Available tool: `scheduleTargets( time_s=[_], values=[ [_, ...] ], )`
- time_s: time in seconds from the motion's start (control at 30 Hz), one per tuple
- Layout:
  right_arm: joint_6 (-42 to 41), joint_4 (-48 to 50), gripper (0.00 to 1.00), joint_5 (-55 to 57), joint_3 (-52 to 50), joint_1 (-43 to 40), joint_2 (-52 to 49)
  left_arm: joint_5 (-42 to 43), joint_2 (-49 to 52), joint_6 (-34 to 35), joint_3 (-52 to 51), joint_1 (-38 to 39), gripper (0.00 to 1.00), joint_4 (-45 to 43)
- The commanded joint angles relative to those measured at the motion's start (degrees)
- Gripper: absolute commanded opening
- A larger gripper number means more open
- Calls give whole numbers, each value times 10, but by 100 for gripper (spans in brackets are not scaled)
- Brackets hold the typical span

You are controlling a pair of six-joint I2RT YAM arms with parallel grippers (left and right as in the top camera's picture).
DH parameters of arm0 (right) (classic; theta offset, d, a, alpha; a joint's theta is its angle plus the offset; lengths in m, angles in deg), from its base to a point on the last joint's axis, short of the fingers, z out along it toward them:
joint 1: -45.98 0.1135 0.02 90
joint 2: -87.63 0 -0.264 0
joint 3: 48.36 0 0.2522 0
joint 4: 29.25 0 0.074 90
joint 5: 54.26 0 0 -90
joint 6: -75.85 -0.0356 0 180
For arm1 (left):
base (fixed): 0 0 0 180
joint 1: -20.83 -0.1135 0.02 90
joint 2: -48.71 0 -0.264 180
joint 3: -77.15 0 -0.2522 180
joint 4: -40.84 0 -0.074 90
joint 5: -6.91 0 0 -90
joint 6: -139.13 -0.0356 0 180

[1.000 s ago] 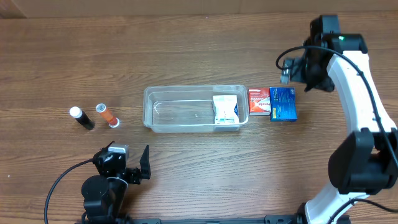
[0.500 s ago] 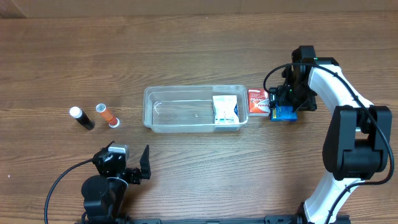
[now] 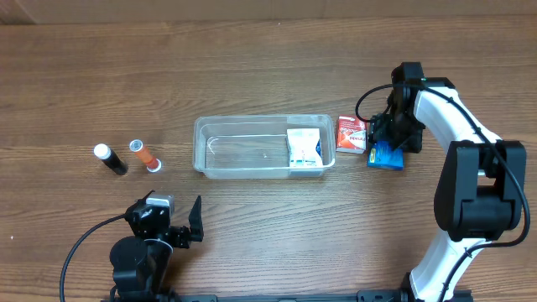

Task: Pack container
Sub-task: 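Grasp the blue VapoDrops box with the right gripper, then place the blue box into the container beside the white box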

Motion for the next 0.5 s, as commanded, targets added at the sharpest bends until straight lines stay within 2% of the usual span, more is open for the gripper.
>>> scheduleTargets(
  time_s=[0.0,0.13,0.23,0.33,0.47],
  values=[
    [-24,-53,73,29,53,-1,17,5,-7,-9,-2,5,100,-1],
    [-28,-111,73,24,110,4,95,5,-7,-9,-2,5,100,-1],
    [-28,-138,72,-14,136,46,169,5,-7,-9,-2,5,100,-1],
    [-52,-127,71,-38,137,136,220,5,-7,-9,-2,5,100,-1],
    [-115,-55,70,-30,129,298,217,5,-7,-9,-2,5,100,-1]
  ],
)
